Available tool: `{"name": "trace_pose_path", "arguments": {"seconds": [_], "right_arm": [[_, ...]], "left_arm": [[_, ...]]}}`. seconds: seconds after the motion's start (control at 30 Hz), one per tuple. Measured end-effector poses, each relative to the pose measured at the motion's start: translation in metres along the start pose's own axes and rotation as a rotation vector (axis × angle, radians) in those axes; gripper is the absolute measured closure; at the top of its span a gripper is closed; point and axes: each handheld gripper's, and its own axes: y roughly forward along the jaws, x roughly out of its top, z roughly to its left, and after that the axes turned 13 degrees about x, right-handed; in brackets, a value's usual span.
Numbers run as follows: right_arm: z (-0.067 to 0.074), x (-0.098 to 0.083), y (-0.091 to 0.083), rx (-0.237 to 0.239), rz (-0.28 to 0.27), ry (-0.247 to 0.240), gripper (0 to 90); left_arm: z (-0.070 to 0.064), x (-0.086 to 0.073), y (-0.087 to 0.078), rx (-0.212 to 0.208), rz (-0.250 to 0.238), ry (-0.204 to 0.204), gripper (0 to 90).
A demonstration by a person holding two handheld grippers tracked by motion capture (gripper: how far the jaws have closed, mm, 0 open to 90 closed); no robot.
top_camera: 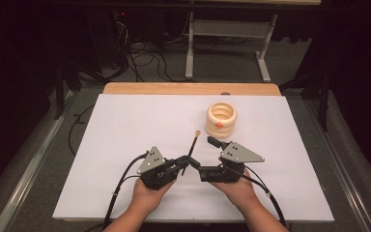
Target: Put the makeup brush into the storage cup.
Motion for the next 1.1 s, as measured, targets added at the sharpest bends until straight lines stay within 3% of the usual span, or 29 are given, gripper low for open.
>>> {"name": "trace_pose_path", "arguments": {"seconds": [0.23,0.7,1.1], "right_arm": [[0.0001,-0.0012,0.0007,0.013,0.005,0.029,18.6],[-0.0024,-0.0038,0.0005,0.058,-0.004,0.062,41.5],[-0.0043,-0.0032,-0.0004,0.09,-0.01,0.118,49.3]], "left_arm": [[-0.0036,-0.0013,0.0017,-0.009,0.005,0.004,83.6],[-0.0057,-0.0021,0.0026,-0.01,0.006,0.011,83.5],[-0.0071,-0.0029,0.0034,-0.014,0.007,0.013,83.6]]}}
